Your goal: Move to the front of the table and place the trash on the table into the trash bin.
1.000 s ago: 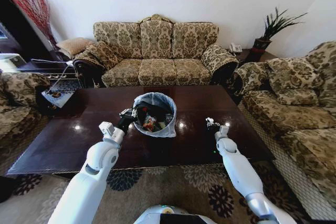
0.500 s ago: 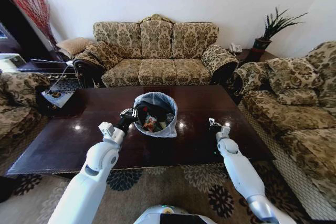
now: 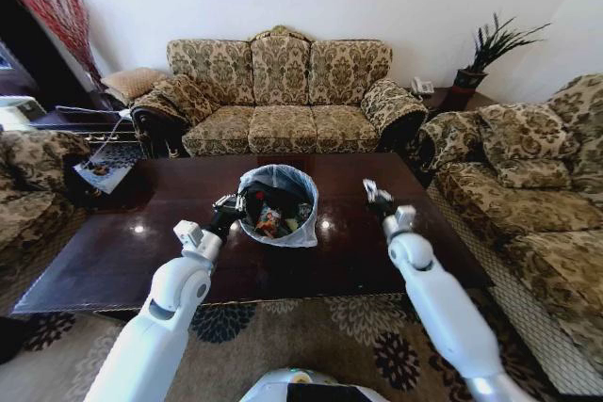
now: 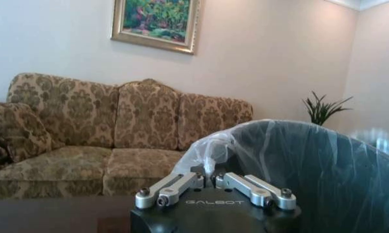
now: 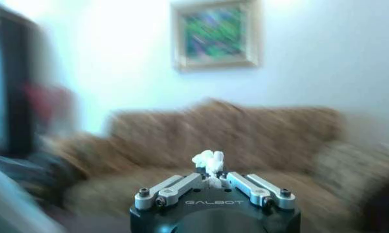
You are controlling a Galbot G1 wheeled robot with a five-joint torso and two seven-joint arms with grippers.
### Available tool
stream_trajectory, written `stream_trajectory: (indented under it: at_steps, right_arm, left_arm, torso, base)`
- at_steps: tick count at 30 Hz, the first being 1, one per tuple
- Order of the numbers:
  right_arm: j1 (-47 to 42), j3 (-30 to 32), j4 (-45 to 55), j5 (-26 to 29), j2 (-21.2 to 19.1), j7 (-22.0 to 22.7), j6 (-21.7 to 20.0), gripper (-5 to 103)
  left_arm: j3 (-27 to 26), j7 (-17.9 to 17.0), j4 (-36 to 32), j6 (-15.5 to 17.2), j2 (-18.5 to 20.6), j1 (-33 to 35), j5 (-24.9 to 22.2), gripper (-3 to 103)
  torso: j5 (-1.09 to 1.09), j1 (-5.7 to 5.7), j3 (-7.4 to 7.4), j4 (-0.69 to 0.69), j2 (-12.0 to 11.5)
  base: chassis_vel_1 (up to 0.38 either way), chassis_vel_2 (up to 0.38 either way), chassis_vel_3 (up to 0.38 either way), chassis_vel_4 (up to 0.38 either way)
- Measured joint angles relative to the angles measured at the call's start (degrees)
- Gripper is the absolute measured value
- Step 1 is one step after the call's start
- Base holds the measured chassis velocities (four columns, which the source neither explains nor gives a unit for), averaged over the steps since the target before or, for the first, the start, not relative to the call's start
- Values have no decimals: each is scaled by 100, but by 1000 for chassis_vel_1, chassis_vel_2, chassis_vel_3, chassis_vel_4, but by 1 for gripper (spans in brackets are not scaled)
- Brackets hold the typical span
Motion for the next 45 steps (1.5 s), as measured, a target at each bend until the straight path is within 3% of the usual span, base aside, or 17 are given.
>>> stream_trajectory:
  at_steps: [1,3,6,10,15,17,20,24,29,32,34,41,45]
  right_arm:
    - [0,0,0,0,0,0,0,0]
    - [719,-375,821,1384,-519,159,-578,0]
    - [1738,-1016,1305,2812,-1023,363,-1032,0]
    - [2405,-1697,1494,3456,-1165,609,-1273,0]
    - [2508,-2359,1520,3161,-1204,593,-1469,-2]
    - [2509,-2460,1499,3038,-1215,535,-1503,3]
    - [2679,-2818,1355,2687,-1202,399,-1546,19]
    - [2876,-3101,1204,2547,-1064,437,-1556,30]
    - [2944,-3188,1111,2471,-978,440,-1551,46]
    - [3004,-3213,1019,2446,-955,438,-1536,62]
    - [3011,-3217,996,2431,-949,436,-1527,62]
    - [3014,-3274,967,2382,-959,412,-1485,94]
    - [3022,-3316,957,2345,-937,400,-1455,100]
  left_arm:
    - [0,0,0,0,0,0,0,3]
    - [101,11,78,0,-55,-41,63,3]
    - [165,24,139,0,-150,-67,130,3]
    - [170,35,153,0,-174,-75,147,3]
    - [125,35,156,0,-140,-99,146,3]
    - [117,35,161,0,-135,-101,145,3]
    - [108,35,182,0,-153,-104,144,3]
    - [113,37,183,0,-196,-106,148,3]
    - [105,38,183,0,-194,-116,149,3]
    - [93,38,187,0,-183,-149,147,3]
    - [93,39,187,1,-183,-151,145,3]
    - [93,41,181,5,-187,-137,142,3]
    - [88,43,159,5,-171,-133,137,3]
  torso:
    - [0,0,0,0,0]
    - [0,-1,0,-2,0]
    - [-2,0,0,-1,0]
    - [-1,1,0,0,0]
    - [1,0,0,-1,0]
    - [1,0,1,-1,0]
    - [1,0,1,-3,0]
    - [0,0,1,0,0]
    - [0,0,1,0,0]
    - [0,0,1,-2,0]
    - [1,1,1,-2,0]
    - [0,0,1,-1,0]
    - [1,1,1,-2,0]
  base:
    - [0,0,0,0]
    - [0,0,0,0]
    - [0,0,0,0]
    - [0,0,0,0]
    - [0,0,0,0]
    - [0,0,0,0]
    - [0,0,0,0]
    - [0,0,0,0]
    - [0,0,0,0]
    - [0,0,0,0]
    - [0,0,0,0]
    - [0,0,0,0]
    - [0,0,0,0]
